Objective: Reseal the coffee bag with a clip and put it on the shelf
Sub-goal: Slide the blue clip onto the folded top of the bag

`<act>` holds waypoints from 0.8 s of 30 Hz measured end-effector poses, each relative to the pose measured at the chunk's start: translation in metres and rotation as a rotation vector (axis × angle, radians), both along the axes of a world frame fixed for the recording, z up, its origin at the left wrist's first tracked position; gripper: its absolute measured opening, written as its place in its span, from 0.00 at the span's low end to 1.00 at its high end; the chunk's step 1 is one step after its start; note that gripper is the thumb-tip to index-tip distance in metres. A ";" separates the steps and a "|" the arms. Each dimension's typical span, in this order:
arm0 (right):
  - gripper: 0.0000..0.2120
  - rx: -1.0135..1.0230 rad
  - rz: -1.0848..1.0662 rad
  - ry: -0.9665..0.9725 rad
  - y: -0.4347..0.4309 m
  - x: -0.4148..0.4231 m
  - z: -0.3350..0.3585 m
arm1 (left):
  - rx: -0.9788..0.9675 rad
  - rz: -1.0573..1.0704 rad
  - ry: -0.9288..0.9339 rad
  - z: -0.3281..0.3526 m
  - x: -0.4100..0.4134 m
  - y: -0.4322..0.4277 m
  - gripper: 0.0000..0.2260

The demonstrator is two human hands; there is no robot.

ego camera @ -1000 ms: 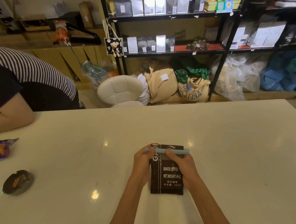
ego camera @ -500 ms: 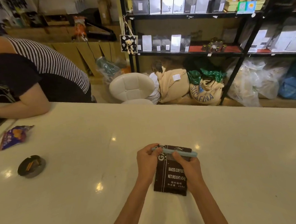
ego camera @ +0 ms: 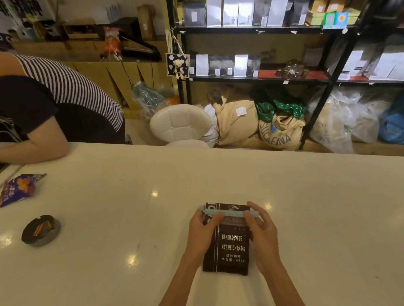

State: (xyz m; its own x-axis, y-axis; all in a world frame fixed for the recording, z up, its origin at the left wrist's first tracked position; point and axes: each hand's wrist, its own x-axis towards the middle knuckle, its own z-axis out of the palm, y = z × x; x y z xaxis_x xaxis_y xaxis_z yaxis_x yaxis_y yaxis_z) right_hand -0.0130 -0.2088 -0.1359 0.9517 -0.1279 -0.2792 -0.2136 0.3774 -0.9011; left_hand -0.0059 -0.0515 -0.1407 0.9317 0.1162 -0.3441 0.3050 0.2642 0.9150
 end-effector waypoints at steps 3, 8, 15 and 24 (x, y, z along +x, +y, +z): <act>0.09 -0.046 -0.035 0.025 0.004 -0.003 -0.006 | -0.026 -0.067 -0.009 -0.001 -0.001 -0.002 0.13; 0.09 -0.072 -0.036 0.054 0.011 0.000 -0.007 | -0.021 -0.080 -0.035 -0.004 -0.001 -0.006 0.12; 0.10 -0.135 0.016 0.089 0.009 0.002 -0.006 | -0.026 -0.154 -0.049 -0.003 0.002 -0.005 0.13; 0.11 -0.199 -0.045 0.102 0.011 0.006 -0.009 | -0.387 0.014 0.009 -0.009 -0.005 -0.006 0.18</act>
